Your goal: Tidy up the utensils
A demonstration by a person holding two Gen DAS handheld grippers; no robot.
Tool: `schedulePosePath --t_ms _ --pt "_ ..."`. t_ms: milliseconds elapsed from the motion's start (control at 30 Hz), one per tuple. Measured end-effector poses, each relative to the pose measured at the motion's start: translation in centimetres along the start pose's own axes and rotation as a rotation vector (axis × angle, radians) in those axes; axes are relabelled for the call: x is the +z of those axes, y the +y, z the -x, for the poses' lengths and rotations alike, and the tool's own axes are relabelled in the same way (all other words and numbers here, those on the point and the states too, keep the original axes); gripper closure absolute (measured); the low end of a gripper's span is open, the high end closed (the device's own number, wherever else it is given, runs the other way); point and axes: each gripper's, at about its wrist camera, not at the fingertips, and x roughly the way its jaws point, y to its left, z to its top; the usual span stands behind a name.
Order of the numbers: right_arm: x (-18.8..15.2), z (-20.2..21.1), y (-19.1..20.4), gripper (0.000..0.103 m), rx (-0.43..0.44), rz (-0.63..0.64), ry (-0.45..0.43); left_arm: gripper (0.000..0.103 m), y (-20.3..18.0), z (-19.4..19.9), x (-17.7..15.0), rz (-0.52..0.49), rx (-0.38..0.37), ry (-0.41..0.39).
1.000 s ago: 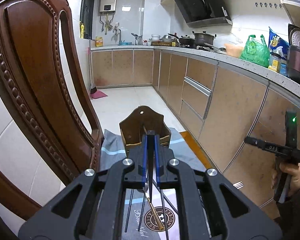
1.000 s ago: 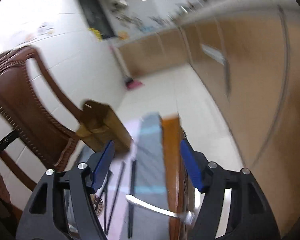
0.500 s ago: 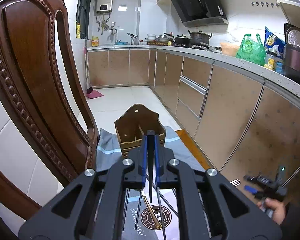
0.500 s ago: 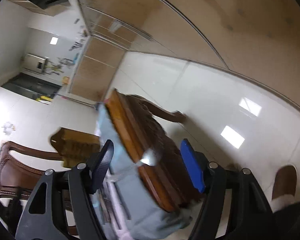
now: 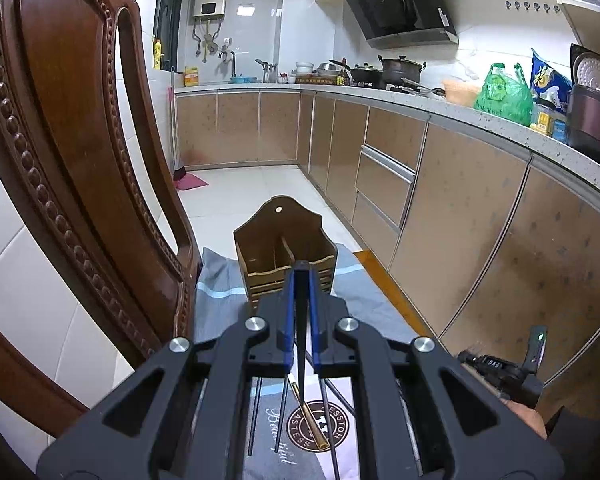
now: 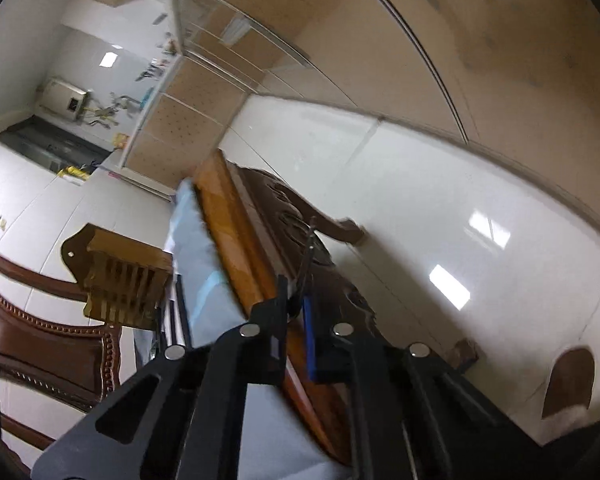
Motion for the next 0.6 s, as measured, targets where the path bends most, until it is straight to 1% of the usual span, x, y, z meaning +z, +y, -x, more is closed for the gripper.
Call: schedulePosePath --t_ms 67,167,200,267,300,400,500,600 --pt "0.2 0.7 1.9 0.099 0.027 0.086 -0.031 0.097 0.2 0.1 0.0 0.005 0.000 -0.003" --pt "0.1 2.2 5.3 0.100 0.050 0.260 -0.074 0.097 0.5 0.4 0.2 0.015 -0.004 -0.014" --pt "-0.2 2.9 7.1 0.100 0.055 0.345 -0.092 0.097 0.5 0.5 0.3 0.015 -0.004 -0.017" --pt "-0.8 4.1 9.2 0.100 0.066 0.457 -0.130 0.097 0.6 0.9 0.4 0.018 -0.005 -0.025" --pt "-1.3 4.9 10.8 0.100 0.076 0.533 -0.153 0.097 0.7 1.1 0.5 0.021 -0.008 -0.030" --pt "-2.5 6.8 14.0 0.100 0.102 0.678 -0.198 0.097 1.0 1.6 0.6 0.025 -0.015 -0.041" --pt "-3.5 8.4 16.8 0.100 0.115 0.784 -0.231 0.097 1.5 2.0 0.7 0.032 -0.023 -0.047" --pt "-3.6 9.7 19.6 0.100 0.135 0.839 -0.245 0.097 2.0 2.4 0.7 0.037 -0.024 -0.053"
